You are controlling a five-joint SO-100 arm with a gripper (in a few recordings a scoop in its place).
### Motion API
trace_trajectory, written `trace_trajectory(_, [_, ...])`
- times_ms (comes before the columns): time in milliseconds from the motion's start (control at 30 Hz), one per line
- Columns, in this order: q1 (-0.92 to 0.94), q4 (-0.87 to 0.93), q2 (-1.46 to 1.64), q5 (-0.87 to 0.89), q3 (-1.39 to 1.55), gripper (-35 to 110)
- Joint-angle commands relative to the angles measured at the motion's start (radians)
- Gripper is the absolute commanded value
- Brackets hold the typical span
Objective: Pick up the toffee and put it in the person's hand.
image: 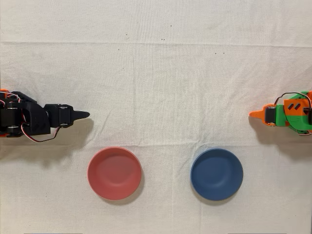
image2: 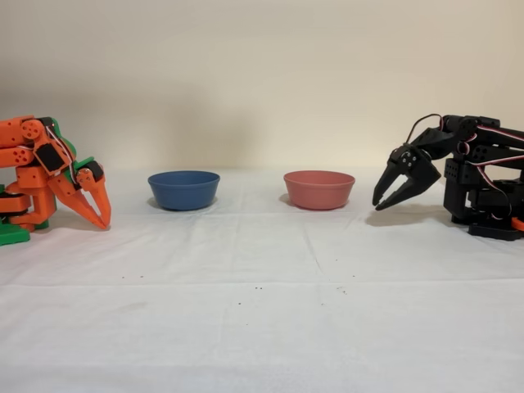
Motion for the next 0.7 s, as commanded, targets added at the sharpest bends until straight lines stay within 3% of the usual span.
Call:
trace_trajectory(0, [-0.008,-0.006,0.067,0.000,0.051,0])
trace_trajectory(667, [-0.008,-0.002,0.067,0.006,0.051,0])
